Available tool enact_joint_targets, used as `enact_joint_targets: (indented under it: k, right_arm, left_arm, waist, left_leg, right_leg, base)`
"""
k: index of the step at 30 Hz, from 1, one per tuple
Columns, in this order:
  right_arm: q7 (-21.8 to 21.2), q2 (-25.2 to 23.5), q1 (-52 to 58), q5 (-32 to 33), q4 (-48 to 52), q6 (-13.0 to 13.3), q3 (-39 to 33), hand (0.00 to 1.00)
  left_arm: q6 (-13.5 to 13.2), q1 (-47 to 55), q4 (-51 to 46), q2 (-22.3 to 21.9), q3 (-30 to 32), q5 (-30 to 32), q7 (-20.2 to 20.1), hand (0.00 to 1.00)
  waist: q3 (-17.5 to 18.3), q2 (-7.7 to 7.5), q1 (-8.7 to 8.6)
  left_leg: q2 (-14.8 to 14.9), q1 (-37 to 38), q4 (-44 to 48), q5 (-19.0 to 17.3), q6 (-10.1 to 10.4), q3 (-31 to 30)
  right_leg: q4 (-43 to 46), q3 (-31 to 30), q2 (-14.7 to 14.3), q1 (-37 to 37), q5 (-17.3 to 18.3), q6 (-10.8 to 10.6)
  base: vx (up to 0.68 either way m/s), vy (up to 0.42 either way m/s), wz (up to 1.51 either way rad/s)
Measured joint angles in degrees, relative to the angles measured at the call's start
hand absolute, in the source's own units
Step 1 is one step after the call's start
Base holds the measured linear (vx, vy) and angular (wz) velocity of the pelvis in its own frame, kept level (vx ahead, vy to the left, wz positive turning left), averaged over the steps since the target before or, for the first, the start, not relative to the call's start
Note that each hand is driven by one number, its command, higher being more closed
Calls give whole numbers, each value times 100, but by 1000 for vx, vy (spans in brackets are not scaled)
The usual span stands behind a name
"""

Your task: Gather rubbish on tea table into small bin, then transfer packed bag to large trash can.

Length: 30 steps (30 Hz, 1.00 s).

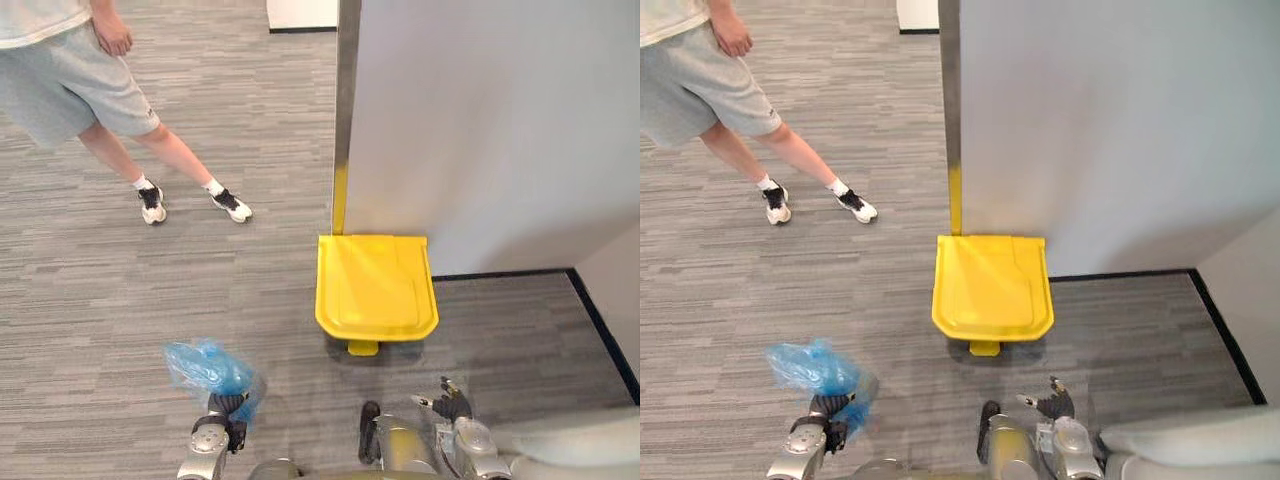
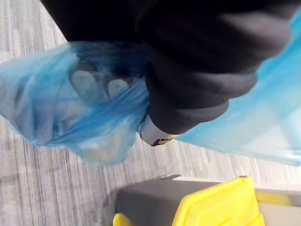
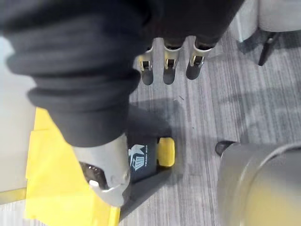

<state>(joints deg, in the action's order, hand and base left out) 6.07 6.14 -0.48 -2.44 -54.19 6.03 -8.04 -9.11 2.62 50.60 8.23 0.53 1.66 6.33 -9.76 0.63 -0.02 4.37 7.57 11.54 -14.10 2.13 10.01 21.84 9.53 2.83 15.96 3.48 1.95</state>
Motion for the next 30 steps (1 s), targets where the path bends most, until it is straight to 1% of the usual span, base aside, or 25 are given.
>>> enact_joint_targets:
  k: [1, 2, 3, 4, 6, 7, 8, 9, 10, 11, 12, 13, 14, 15, 16, 17, 18, 19, 21, 23, 26, 30]
  right_arm:
    - [-1, 6, -44, 0, -4, 7, -26, 0]
    - [-1, 9, -39, 1, -10, 9, -50, 0]
    - [-1, 46, 0, 1, -29, 7, -91, 0]
    - [1, 49, 73, 4, -30, 6, -121, 0]
    - [1, 32, 207, 13, -30, 6, -153, 0]
    - [0, -5, 300, 13, -29, 6, -154, 0]
    - [-3, -49, 359, 22, -27, 5, -151, 0]
    - [0, -77, 370, 30, -24, 5, -153, 0]
    - [0, -137, 385, 72, 17, 2, -154, 0]
    - [2, -179, 423, 101, 151, 2, -170, 0]
    - [0, -210, 413, 164, 225, 14, -222, 0]
    - [3, -237, 379, 210, 283, 15, -296, 0]
    - [6, -225, 337, 234, 281, 17, -316, 0]
    - [7, -210, 336, 240, 283, 22, -323, 0]
    - [11, -204, 328, 243, 237, 20, -325, 0]
    - [0, -250, 314, 243, 148, 9, -317, 0]
    - [3, -239, 351, 242, 109, 8, -325, 0]
    - [4, -232, 360, 241, 106, 8, -326, 0]
    - [2, -220, 404, 239, 99, 7, -328, 0]
    - [-2, -225, 418, 238, 93, 7, -326, 0]
    - [-3, -202, 356, 238, -119, 5, -329, 0]
    - [-3, -112, 317, 237, -124, 4, -333, 0]
  left_arm:
    - [-2, 0, 35, -79, 1, 2, 3, 100]
    - [-1, -47, 80, -120, 0, 3, -3, 100]
    - [0, -118, 89, -170, -3, 5, -14, 100]
    - [-3, -179, 94, -202, -3, 8, -17, 100]
    - [-13, -218, 92, -261, -1, 11, -22, 100]
    - [-12, -208, 71, -299, 16, 10, -22, 100]
    - [-11, -162, -14, -343, 25, 11, -23, 100]
    - [-12, -118, -78, -362, 27, 9, -23, 100]
    - [-12, -81, -111, -384, 26, 9, -23, 100]
    - [-9, -79, -111, -412, 27, 8, -26, 100]
    - [-9, -99, -111, -427, 26, 8, -30, 100]
    - [-9, -122, -116, -447, 26, 8, -35, 100]
    - [-10, -129, -116, -469, 18, 8, -43, 100]
    - [-10, -127, -111, -485, 15, 8, -52, 100]
    - [-9, -142, -87, -475, 13, 8, -69, 100]
    - [-4, -142, -51, -411, -2, 7, -87, 100]
    - [0, -113, -34, -390, -2, 7, -89, 100]
    - [3, -104, -29, -384, -2, 8, -89, 100]
    - [11, -92, 79, -293, -5, 11, -88, 100]
    - [11, -94, 96, -197, -12, 11, -86, 100]
    - [12, -83, 200, 1, -12, 13, -85, 100]
    - [11, -80, 243, -10, -44, 15, -91, 100]
  waist:
    - [-13, 21, -1]
    - [-15, 31, -46]
    - [-22, 32, -99]
    - [-23, 30, -114]
    - [-26, 17, -114]
    - [-38, -7, -83]
    - [-43, -8, -57]
    - [-44, -8, -55]
    - [-55, -25, 15]
    - [-53, 5, 76]
    - [-61, -16, 70]
    - [-70, -30, 78]
    - [-49, 13, 73]
    - [-25, 54, 71]
    - [-9, 81, 77]
    - [64, -57, 76]
    - [68, -66, 90]
    - [71, -71, 87]
    - [82, -46, 74]
    - [93, -7, 67]
    - [92, -1, 73]
    - [97, 13, 61]
  left_leg:
    - [49, -14, -27, 8, 15, -102]
    - [62, 5, -76, 33, 43, -190]
    - [107, 73, -101, 128, 161, -251]
    - [134, 101, -83, 162, 219, -292]
    - [170, 60, 240, 174, 242, -374]
    - [204, -142, 812, 184, 272, -386]
    - [287, -490, 1630, 222, 354, -388]
    - [356, -676, 2038, 275, 462, -355]
    - [510, -952, 2694, 330, 588, -267]
    - [662, -1045, 2821, 168, 400, -86]
    - [721, -1134, 2678, 97, 281, 10]
    - [751, -1188, 2355, 57, 211, 81]
    - [740, -1187, 1614, 109, 216, 84]
    - [732, -1167, 1089, 226, 282, 52]
    - [692, -1089, 697, 258, 304, -19]
    - [519, -969, 431, 375, 235, 22]
    - [418, -923, 323, 413, 182, 101]
    - [394, -907, 315, 413, 181, 118]
    - [210, -732, 181, 426, 160, 156]
    - [159, -663, 40, 462, 106, 170]
    - [151, -563, -124, 519, 96, 182]
    - [119, -472, -378, 634, 102, 199]
  right_leg:
    - [-60, 14, -56, -33, 15, 22]
    - [-94, 62, -70, -80, 31, 41]
    - [-130, 147, -83, -168, 49, 38]
    - [-222, 205, -86, -289, 56, 28]
    - [-501, 324, -72, -630, 79, -6]
    - [-717, 370, -59, -860, 82, -21]
    - [-915, 425, -51, -1066, 60, -48]
    - [-1001, 449, -60, -1149, 55, -45]
    - [-1110, 463, -73, -1297, 52, -36]
    - [-1165, 473, -97, -1389, 68, -10]
    - [-1191, 472, -88, -1404, 56, -27]
    - [-1208, 465, -63, -1407, 15, -92]
    - [-1193, 462, -42, -1395, -13, -155]
    - [-1181, 457, -55, -1371, -16, -186]
    - [-1194, 390, -93, -1340, -6, -279]
    - [-1286, 211, -41, -1312, -69, -375]
    - [-1356, 133, 29, -1311, -108, -432]
    - [-1364, 115, 44, -1321, -115, -442]
    - [-1421, -37, 142, -1387, -141, -485]
    - [-1435, -91, 156, -1375, -146, -494]
    - [-1436, -156, 128, -1368, -147, -493]
    - [-1435, -187, 122, -1325, -152, -486]
  base:
    - [236, -82, -17]
    - [202, -93, 8]
    - [163, -63, 28]
    - [168, -50, 42]
    - [104, -19, 41]
    - [61, -19, 38]
    - [48, 2, 34]
    - [27, 15, 22]
    - [47, 46, 6]
    - [48, 33, 5]
    - [57, 53, 2]
    - [31, 90, 1]
    - [29, 121, -6]
    - [22, 134, -9]
    - [79, 151, -6]
    - [95, 148, -10]
    - [108, 168, -9]
    - [61, 139, -17]
    - [46, 131, -19]
    - [25, 47, -12]
    - [11, -14, -10]
    - [-13, -25, -6]
